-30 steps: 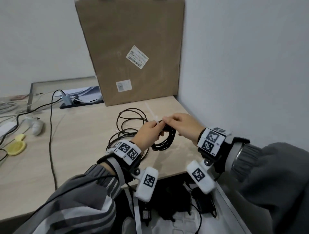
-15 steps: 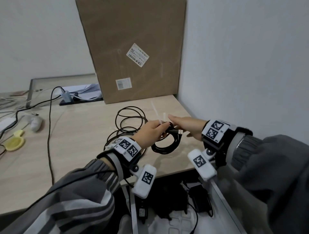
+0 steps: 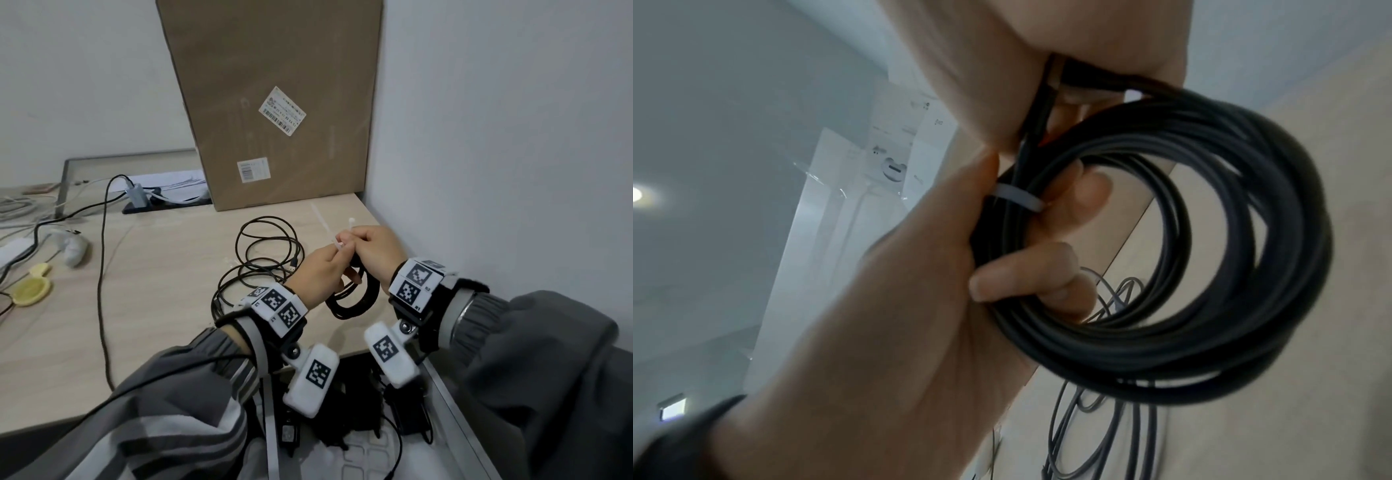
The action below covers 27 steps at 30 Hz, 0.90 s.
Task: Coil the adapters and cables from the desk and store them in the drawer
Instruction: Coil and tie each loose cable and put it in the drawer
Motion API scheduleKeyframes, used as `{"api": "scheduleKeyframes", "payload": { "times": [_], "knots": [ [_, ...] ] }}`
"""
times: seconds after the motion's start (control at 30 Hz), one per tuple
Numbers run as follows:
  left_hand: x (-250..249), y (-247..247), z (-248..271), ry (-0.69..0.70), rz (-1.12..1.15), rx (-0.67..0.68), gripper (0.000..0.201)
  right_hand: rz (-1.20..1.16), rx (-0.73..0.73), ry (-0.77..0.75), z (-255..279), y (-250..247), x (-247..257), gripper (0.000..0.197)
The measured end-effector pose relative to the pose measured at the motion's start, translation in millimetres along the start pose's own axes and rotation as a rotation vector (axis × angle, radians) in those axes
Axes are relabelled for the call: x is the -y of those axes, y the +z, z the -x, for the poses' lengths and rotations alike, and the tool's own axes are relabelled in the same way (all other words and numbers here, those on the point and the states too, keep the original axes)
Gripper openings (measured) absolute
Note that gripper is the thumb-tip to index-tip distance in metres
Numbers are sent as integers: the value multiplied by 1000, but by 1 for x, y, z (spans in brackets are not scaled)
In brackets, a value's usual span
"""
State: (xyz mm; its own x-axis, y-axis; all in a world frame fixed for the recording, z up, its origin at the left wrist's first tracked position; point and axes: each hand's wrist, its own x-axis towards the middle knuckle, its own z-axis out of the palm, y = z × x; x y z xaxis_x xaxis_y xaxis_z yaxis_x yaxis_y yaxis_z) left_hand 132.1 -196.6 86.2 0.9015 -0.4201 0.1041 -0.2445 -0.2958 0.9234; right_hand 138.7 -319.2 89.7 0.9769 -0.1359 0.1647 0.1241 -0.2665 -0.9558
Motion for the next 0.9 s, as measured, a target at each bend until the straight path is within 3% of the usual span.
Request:
{"api": "scheduleKeyframes", "payload": {
  "times": [0.13,0.27,0.33,0.53,0.73,0.9],
  "knots": [
    [0,3,-8,-40,-72,-154,52,56,-15,-54,-6,2,-8,24],
    [4,-2,-15,-104,39,-246,32,150,-35,-71,-10,5,-20,22],
    [5,-3,-17,-110,96,-231,29,154,-18,-74,-7,6,-21,19],
    [6,4,-8,-63,377,-276,26,155,-32,-66,-5,2,-17,36],
    [7,6,-7,-38,543,-218,21,68,-63,-35,-4,0,-23,23],
    [3,4,-6,-48,542,-181,18,18,-94,-65,1,3,-26,21]
  ]
}}
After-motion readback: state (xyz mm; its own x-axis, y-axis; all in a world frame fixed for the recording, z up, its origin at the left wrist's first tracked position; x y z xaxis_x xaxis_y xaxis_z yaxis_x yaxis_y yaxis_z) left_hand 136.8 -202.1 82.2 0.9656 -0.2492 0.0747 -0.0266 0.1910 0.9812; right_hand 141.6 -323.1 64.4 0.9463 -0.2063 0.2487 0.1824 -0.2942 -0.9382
